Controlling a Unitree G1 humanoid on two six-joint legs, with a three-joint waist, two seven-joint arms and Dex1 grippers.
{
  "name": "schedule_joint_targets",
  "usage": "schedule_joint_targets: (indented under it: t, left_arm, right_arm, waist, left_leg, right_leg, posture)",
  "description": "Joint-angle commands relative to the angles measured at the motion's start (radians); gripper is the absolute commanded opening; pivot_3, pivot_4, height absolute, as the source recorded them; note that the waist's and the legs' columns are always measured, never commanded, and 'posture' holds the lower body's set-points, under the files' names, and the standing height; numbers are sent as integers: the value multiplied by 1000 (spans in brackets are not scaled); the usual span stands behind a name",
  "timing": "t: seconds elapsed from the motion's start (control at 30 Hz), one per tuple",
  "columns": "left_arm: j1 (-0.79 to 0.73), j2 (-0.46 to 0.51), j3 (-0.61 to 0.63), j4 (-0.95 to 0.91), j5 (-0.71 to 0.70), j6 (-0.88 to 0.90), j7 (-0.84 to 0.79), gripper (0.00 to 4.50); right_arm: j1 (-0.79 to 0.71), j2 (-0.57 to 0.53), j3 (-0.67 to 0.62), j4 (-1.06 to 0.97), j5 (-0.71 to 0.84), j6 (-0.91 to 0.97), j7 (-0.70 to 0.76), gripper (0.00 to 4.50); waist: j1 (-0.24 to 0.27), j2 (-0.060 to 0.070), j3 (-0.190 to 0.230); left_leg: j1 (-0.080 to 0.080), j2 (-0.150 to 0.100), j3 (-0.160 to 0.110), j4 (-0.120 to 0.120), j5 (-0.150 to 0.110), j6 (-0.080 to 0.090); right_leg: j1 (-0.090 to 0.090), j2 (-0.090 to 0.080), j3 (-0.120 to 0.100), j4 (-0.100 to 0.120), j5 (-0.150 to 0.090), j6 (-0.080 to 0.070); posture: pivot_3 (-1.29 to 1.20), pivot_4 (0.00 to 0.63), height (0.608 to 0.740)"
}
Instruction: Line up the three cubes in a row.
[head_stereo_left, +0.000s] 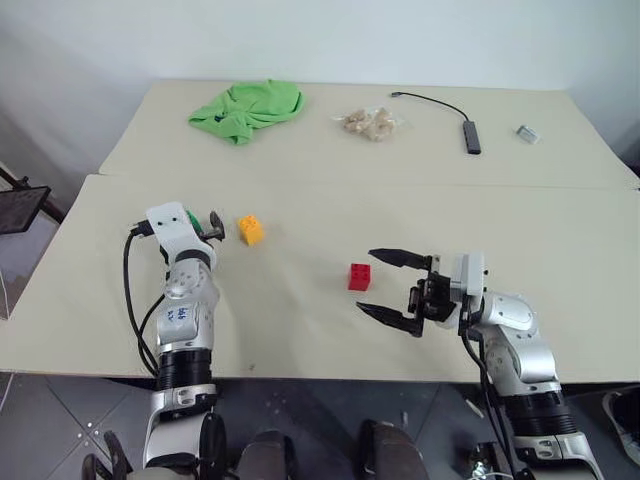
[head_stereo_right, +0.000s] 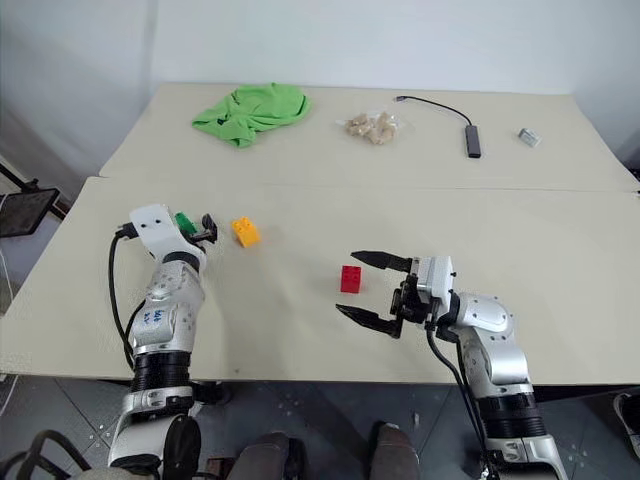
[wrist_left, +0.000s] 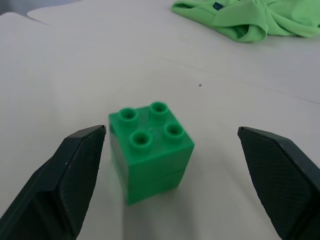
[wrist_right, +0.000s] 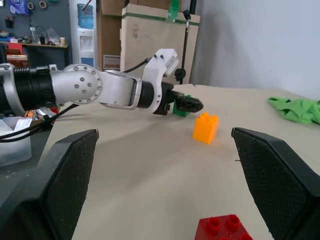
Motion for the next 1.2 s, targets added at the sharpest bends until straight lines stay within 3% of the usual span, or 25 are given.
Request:
schedule_joint_targets:
  t: [0.03,0.07,0.4,0.5,0.63,0.83,0.93,1.0,1.2]
  left_arm:
    - [-26,-4,-4,25,10,-51,3,4500]
    - [-23,-5,-7,22,14,-54,5,4500]
    - [33,-3,-15,-79,3,4,-15,1577]
    - [108,48,25,-189,-46,46,-94,1506]
    - [230,196,49,-253,-111,-16,-337,1506]
    - [371,499,90,-244,-400,-114,-1102,1506]
    - [292,616,-74,-199,-392,-101,-1414,1506]
    - [202,618,-175,-136,-351,-128,-1524,1506]
    - [-103,419,-394,257,-166,-388,-1667,1506]
  right_arm:
    - [20,-15,-14,-49,19,2,-11,4469]
    - [22,-16,-12,-50,18,1,-13,4469]
    - [41,-10,-3,-45,7,-21,-17,4500]
    - [39,-15,-7,-52,9,-16,-22,4500]
    - [55,-24,-13,-66,10,-11,-32,4500]
    - [103,-57,-27,-116,20,8,-54,4500]
    - [140,-97,-60,-131,33,17,-56,4500]
    - [157,-116,-76,-132,34,16,-58,4500]
    - [189,-145,-106,-179,28,19,-86,4500]
  waist:
    - [1,0,0]
    - [2,0,0]
    - [7,0,0]
    - [6,0,0]
    - [-12,0,0]
    - [-10,0,0]
    - [6,0,0]
    - [18,1,0]
    - [8,1,0]
  left_leg:
    - [0,0,0,0,0,0]
    - [0,0,0,0,0,0]
    - [0,0,0,0,0,0]
    - [0,0,0,0,0,0]
    - [0,1,0,-1,0,-1]
    - [0,1,0,-1,0,-1]
    - [0,1,0,0,0,-1]
    - [0,0,0,0,0,-1]
    - [0,-1,2,-1,1,0]
  right_leg:
    - [0,0,0,0,0,0]
    - [0,0,0,0,0,0]
    - [0,0,0,0,0,0]
    - [0,0,0,0,0,0]
    - [-1,0,0,1,0,0]
    - [-2,0,0,1,0,0]
    - [-1,0,0,0,0,-1]
    - [0,0,0,-1,-1,-1]
    - [-1,1,1,-1,0,-1]
  posture:
    - [0,150,740]
    - [0,150,740]
    - [0,150,740]
    - [0,150,740]
    - [0,150,740]
    - [0,150,740]
    - [0,150,740]
    - [0,150,740]
    - [0,150,740]
